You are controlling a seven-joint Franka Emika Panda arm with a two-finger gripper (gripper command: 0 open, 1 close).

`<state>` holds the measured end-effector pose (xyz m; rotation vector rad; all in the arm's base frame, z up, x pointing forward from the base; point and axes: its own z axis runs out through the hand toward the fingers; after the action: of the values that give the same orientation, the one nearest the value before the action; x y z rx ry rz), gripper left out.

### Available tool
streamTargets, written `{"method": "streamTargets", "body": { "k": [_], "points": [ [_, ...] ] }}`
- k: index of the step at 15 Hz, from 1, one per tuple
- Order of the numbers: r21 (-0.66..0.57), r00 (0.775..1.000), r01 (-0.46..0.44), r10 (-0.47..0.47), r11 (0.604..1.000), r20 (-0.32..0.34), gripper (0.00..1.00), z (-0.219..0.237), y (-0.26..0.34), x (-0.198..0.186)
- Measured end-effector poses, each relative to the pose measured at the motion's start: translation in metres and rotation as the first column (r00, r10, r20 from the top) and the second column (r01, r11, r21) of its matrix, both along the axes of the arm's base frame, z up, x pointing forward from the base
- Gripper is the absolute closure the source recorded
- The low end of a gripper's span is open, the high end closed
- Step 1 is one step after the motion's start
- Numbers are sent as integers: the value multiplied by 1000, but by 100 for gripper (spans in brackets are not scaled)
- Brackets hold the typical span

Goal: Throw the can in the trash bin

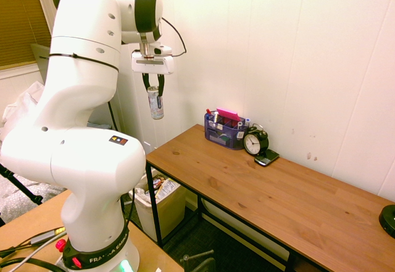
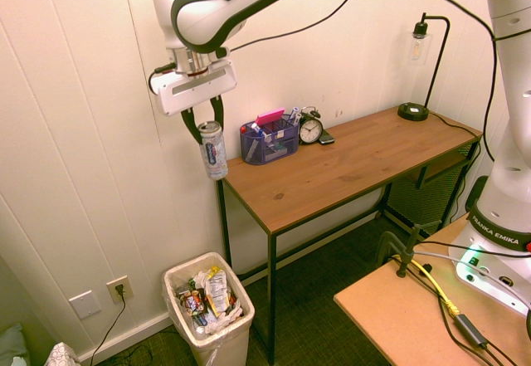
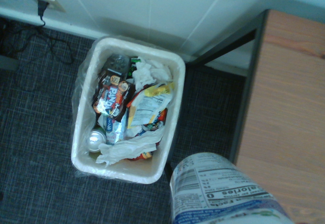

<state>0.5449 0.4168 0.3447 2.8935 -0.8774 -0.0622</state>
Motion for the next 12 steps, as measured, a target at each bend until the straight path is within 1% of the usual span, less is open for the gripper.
{"method": "streamTargets", "body": {
  "k": [4,7,8,10,12],
  "points": [
    [16,994,-3,4,1000,-108,100,-68,31,20],
    [-4,986,2,-3,1000,-167,100,-117,39,34],
    [-9,982,-3,2,1000,-187,0,-128,39,40],
    [-7,976,-20,18,1000,-219,0,-133,38,46],
    [1,974,-28,27,1000,-225,0,-122,40,50]
  ]
}}
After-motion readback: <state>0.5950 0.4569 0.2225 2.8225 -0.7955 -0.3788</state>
